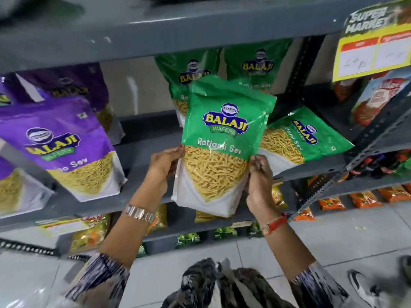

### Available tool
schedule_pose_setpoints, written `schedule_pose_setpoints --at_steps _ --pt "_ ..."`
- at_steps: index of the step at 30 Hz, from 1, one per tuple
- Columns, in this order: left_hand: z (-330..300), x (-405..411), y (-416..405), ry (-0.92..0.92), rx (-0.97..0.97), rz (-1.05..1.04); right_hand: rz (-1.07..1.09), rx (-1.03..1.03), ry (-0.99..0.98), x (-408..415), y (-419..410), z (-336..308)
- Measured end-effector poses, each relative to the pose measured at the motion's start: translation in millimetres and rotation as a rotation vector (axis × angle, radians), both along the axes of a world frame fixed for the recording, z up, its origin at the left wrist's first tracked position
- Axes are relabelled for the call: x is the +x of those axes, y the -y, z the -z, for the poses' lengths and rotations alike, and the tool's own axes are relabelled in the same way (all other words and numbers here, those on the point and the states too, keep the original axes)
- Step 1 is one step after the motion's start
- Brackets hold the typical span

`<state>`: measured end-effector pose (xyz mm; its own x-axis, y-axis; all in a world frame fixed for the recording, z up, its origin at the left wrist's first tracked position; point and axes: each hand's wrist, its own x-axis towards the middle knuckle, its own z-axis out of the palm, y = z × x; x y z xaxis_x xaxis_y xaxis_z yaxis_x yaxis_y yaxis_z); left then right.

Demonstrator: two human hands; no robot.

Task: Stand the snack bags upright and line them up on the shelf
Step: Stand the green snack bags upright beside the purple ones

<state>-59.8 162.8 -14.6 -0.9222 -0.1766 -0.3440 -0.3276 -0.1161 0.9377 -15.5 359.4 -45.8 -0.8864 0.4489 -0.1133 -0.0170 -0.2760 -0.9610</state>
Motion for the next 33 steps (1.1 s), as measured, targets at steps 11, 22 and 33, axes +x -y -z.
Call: schedule_pose_setpoints --at_steps 11,22,33 --pt "-8.3 32.8 18.4 -0.18 0.012 -0.183 -0.227 0.128 -0.127 -5.5 17.2 -25.2" --pt "13.0 -7.2 26.3 -0.228 -0.004 -0.217 -0.424 0.193 -0.124 -62.6 29.7 -19.6" --pt "18.9 23.1 -7.6 -0.576 -0.246 -0.623 -0.25 0.175 -0.157 -50.2 9.5 -18.1"
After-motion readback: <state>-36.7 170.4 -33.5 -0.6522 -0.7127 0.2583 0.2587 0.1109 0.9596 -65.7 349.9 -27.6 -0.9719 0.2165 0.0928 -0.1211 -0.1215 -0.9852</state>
